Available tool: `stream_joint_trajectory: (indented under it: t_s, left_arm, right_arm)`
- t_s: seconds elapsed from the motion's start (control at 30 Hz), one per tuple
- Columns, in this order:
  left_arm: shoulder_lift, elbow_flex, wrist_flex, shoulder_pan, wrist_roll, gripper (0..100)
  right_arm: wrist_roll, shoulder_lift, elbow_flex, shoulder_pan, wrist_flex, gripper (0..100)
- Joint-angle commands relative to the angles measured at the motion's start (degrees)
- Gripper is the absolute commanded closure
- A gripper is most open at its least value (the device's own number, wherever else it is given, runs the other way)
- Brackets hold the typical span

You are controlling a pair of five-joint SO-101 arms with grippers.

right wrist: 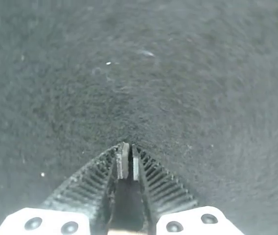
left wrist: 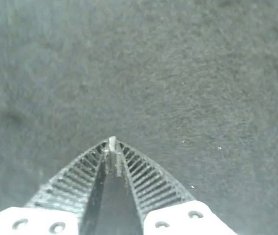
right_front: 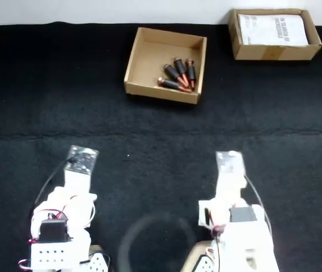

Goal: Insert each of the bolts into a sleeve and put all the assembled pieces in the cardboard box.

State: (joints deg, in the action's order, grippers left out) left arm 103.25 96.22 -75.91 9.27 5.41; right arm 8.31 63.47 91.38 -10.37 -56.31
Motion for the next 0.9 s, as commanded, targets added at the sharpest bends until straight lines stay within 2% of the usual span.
stream_joint_trajectory:
  t_s: [0.0, 0.87]
  left_arm:
    - [0.31, 0.92, -0.44, 1.19, -9.05, 99]
    - [0.31, 0.92, -0.44, 1.27, -9.58, 99]
  right_arm:
    - [2.20, 0.13, 2.07, 1.10, 1.71, 99.1]
    - [2.29, 2.59, 2.77, 2.86, 1.01, 99.1]
